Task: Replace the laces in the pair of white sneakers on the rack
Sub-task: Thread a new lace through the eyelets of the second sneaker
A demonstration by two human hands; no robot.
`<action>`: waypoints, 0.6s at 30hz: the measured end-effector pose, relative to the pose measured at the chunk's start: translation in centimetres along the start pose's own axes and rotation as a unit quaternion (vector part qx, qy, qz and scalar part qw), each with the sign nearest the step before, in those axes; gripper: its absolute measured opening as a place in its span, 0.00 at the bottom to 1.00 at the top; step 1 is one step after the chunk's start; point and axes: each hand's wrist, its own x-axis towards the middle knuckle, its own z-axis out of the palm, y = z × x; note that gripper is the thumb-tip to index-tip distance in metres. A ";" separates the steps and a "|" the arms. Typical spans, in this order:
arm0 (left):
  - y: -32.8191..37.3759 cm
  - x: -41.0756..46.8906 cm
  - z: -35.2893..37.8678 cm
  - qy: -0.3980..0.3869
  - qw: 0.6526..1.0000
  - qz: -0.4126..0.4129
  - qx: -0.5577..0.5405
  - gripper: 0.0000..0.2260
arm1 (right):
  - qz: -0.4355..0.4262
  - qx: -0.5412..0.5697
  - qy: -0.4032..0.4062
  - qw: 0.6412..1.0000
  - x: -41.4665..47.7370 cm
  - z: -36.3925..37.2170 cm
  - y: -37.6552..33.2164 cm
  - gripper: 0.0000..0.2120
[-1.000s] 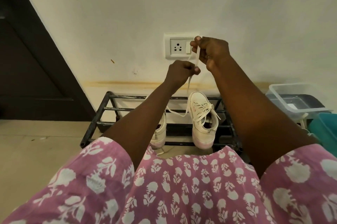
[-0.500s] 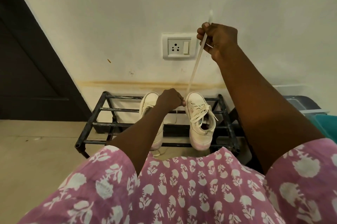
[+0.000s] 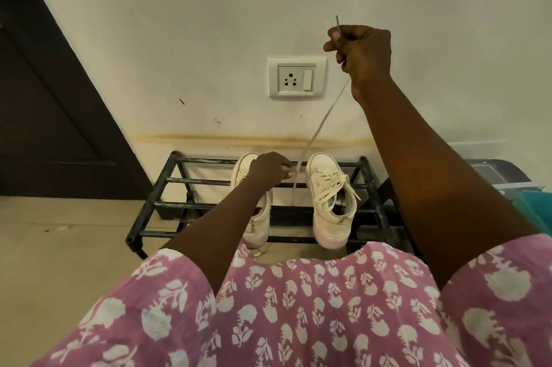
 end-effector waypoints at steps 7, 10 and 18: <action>-4.6 -1.4 -2.8 0.116 0.987 -0.110 -0.015 0.14 | -0.018 -0.096 -0.050 0.994 -2.8 2.1 4.4 0.05; -5.8 -1.9 -3.6 0.091 0.981 -0.170 -0.001 0.10 | -0.011 -0.137 -0.082 0.987 -4.4 3.0 6.9 0.07; -6.0 -2.1 -3.9 -0.035 0.984 -0.168 -0.051 0.22 | 0.043 -0.198 -0.163 0.966 -8.1 6.3 12.1 0.10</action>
